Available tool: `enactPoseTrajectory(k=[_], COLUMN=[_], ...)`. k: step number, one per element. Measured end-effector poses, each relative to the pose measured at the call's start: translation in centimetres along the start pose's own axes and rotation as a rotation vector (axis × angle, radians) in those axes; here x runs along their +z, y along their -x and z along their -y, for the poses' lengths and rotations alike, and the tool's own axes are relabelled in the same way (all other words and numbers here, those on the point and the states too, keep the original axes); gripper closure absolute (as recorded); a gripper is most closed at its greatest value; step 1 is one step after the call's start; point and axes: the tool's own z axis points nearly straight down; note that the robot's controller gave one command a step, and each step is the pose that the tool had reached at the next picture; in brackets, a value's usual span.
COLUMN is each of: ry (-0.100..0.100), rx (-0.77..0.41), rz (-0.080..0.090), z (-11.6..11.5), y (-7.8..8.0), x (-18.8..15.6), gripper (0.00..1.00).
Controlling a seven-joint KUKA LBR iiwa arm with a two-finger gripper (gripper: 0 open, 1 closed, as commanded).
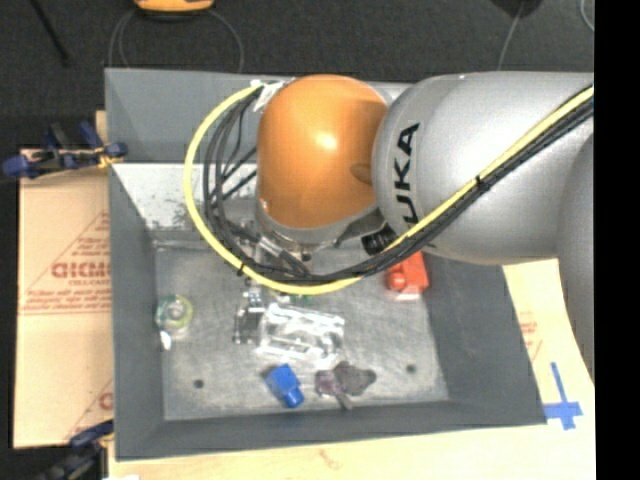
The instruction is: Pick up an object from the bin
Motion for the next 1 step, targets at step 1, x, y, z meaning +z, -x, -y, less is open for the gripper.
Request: enactPoseTrajectory(k=[1], ry=[0.005], rx=[-0.055], rz=[0.018], z=[-5.05], y=[2.68], x=[16.99], gripper=[0.0])
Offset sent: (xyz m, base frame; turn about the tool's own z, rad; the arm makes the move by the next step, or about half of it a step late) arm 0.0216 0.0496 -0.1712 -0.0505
